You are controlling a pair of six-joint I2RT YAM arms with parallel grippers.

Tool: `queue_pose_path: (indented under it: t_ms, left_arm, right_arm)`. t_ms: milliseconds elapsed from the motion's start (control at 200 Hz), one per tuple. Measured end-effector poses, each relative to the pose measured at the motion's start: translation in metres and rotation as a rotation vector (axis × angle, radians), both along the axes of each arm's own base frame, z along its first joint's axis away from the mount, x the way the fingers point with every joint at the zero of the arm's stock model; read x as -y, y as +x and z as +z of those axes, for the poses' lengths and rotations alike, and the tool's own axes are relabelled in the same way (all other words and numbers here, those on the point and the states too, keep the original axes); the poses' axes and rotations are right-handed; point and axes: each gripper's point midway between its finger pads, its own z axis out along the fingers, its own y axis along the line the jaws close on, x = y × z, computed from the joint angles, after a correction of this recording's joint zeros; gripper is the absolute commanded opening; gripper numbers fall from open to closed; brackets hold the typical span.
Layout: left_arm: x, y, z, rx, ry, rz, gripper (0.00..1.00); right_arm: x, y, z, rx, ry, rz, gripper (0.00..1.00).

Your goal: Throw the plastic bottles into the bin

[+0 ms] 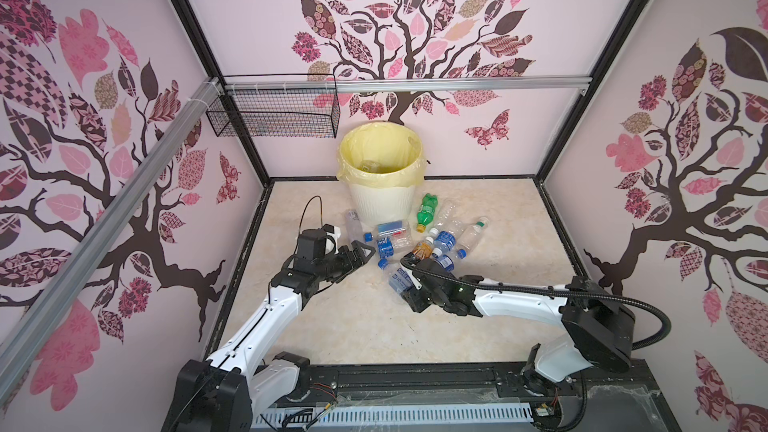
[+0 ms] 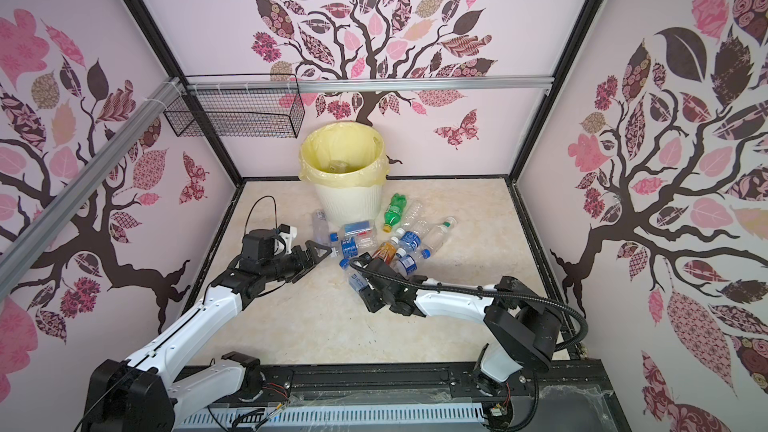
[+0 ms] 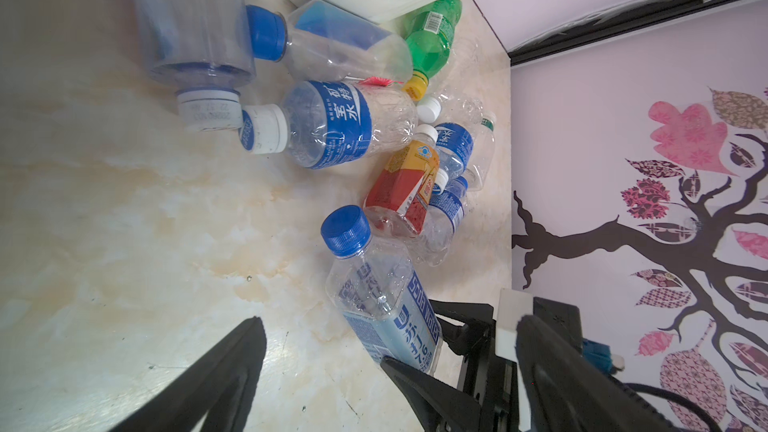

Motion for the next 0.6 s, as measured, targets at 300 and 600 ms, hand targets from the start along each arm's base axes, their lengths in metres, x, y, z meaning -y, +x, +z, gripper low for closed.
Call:
queue_pose_path:
  t_ms: [300, 600]
  left_arm:
    - [0.03, -0.01, 0.018, 0.025, 0.01, -0.092, 0.97]
    - [0.034, -0.005, 0.03, 0.034, -0.001, -0.043, 0.97]
  right_arm:
    - [-0.015, 0.01, 0.063, 0.071, 0.134, -0.014, 0.55]
    - [-0.013, 0.009, 0.102, 0.114, 0.229, -0.029, 0.55]
